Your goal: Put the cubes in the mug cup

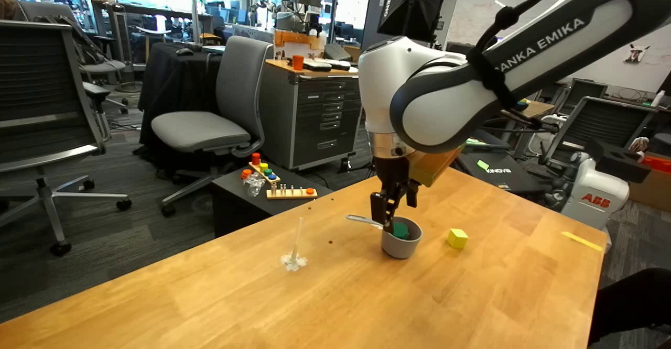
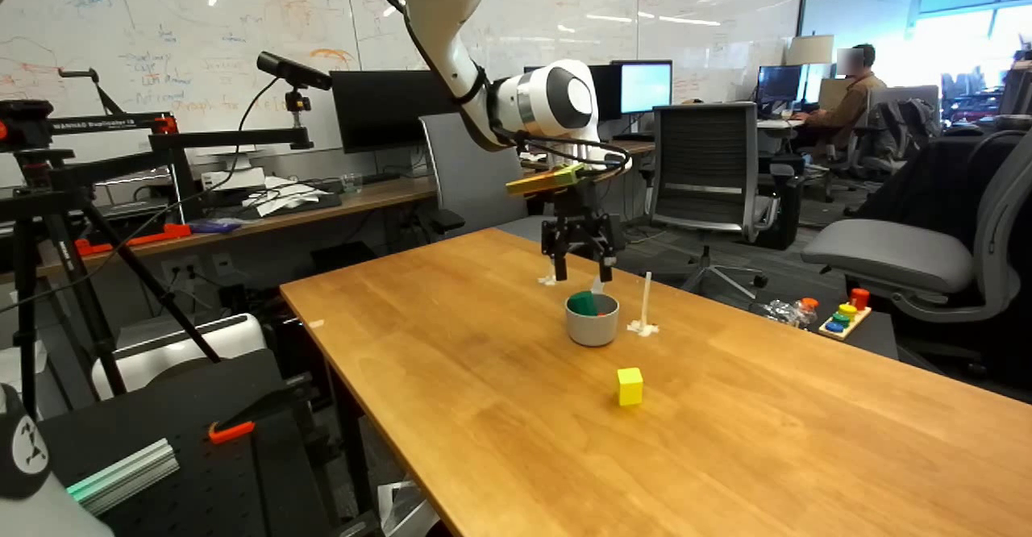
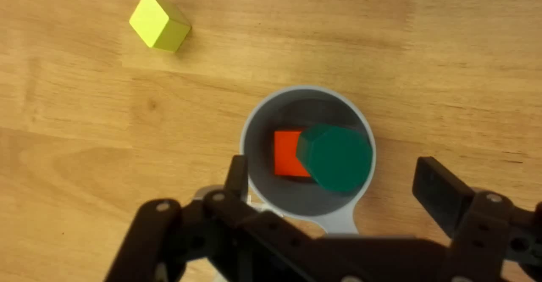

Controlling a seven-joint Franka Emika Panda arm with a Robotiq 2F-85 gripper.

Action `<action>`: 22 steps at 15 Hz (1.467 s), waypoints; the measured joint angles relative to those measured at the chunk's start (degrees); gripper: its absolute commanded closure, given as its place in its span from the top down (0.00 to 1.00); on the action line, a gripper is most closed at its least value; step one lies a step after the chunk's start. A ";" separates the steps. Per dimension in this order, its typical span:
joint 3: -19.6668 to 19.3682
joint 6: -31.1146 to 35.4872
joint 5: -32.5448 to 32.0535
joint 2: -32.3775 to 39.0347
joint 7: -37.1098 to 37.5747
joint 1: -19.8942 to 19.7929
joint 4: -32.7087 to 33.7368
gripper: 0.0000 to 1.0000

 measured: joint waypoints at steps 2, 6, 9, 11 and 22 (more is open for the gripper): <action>0.01 0.00 0.00 -0.70 0.00 0.00 -0.22 1.00; -0.43 0.02 0.00 -3.64 0.00 -0.79 -2.19 1.00; -1.58 0.59 -0.12 -6.87 0.00 -2.70 -5.64 1.00; -2.51 1.23 -0.17 -8.97 0.00 -4.47 -8.61 1.00; -4.39 6.90 -3.44 -16.01 0.02 -8.28 -27.31 1.00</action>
